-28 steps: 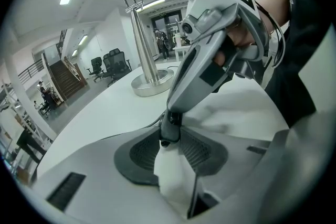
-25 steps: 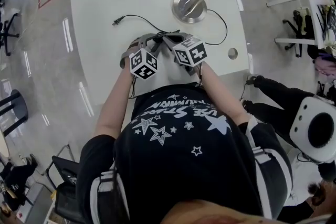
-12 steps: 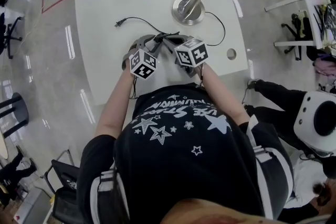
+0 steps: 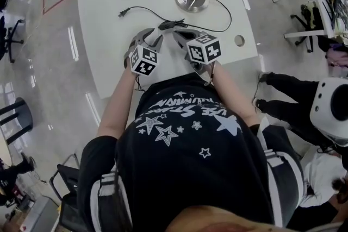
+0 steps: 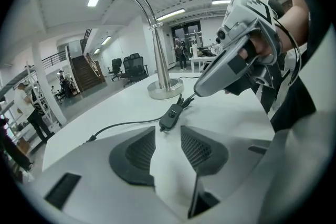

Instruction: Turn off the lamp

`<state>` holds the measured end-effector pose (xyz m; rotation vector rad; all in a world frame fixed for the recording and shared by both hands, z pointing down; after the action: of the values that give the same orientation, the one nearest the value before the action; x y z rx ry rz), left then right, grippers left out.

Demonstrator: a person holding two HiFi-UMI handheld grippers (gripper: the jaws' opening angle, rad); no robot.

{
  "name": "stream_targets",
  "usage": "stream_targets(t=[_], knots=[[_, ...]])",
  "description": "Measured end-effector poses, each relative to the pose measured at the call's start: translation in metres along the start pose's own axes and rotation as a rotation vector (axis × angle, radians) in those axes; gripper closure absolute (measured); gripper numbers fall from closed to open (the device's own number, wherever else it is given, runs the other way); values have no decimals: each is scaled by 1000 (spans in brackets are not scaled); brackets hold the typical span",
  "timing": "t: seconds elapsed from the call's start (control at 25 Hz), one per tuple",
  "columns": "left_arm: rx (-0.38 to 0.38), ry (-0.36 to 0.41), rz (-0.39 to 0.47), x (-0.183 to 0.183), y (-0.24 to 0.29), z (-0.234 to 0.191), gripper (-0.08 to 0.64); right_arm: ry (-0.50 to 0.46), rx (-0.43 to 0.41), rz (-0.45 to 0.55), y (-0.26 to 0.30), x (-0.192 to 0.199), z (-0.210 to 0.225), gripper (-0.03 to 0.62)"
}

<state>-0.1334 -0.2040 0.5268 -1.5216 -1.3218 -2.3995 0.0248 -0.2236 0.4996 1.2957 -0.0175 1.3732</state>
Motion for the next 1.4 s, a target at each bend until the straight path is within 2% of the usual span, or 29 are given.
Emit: stream_targets(t=[0.24,0.52,0.96,1.2,1.4], knots=[[12,-60,43,0,-28,15,419,39,29,63,-22,16,-15,588],[9,-120,124,-2,-64,26,419,38,58,124,-44,28,-40,588],[34,-245,226,7,-106,45,419,67,115,138,-72,64,-64,588],[42,-316,219,18,-117,57,420,55,97,132,-77,68,-75,588],[4,-348,240,15,-123,64,420,19,54,146,-81,65,-78,588]])
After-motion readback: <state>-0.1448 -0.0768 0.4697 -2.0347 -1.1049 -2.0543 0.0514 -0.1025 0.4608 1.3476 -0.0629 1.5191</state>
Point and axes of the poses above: the fingertips, and each gripper's own axes: y forward along the fingers, z to its right, x out of its underside, the point moved 9 cm from there along -y, backward along the fingers, and after that the axes turned 6 degrees about -z, right-handed, at the moved point
